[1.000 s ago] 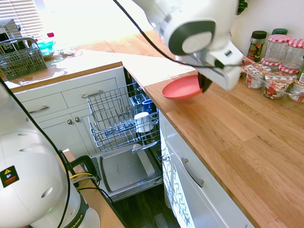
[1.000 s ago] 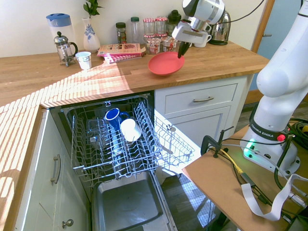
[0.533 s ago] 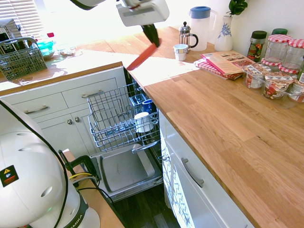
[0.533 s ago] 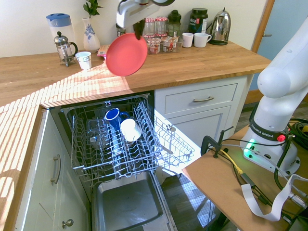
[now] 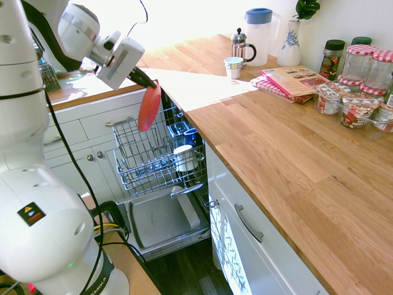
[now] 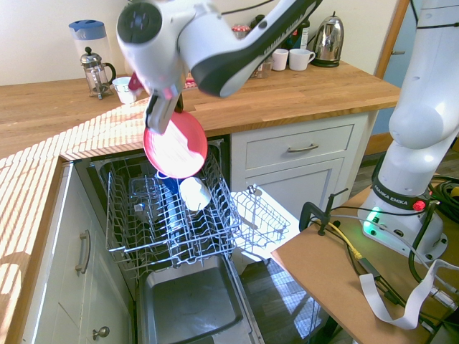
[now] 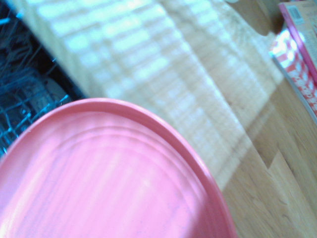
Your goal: Put the plate in the dishwasher
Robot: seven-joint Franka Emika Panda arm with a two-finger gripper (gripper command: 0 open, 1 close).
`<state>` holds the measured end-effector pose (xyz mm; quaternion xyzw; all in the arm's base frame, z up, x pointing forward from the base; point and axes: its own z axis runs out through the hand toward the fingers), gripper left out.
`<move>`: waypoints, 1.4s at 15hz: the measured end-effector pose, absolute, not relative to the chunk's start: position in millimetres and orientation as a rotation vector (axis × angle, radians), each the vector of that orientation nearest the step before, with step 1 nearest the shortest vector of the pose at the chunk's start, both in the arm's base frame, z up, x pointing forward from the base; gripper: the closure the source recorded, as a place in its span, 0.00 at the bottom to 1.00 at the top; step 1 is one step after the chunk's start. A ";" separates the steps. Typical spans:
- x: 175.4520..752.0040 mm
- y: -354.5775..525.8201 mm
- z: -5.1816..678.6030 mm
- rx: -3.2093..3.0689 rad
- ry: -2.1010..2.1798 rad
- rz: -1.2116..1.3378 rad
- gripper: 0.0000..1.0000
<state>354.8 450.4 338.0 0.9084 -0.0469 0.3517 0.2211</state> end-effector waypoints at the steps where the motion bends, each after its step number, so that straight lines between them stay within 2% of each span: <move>1: 349.4 465.6 309.8 2.490 -0.082 0.955 1.00; 6: 350.3 550.2 197.4 2.483 -0.028 0.899 1.00; 10: 364.1 590.5 183.4 2.512 -0.081 0.802 1.00; 11: 368.9 596.4 186.0 2.518 -0.098 0.763 0.00; 17: 409.0 606.4 207.7 2.573 -0.205 0.401 0.00; 21: 418.2 621.9 248.0 2.633 -0.284 0.291 0.00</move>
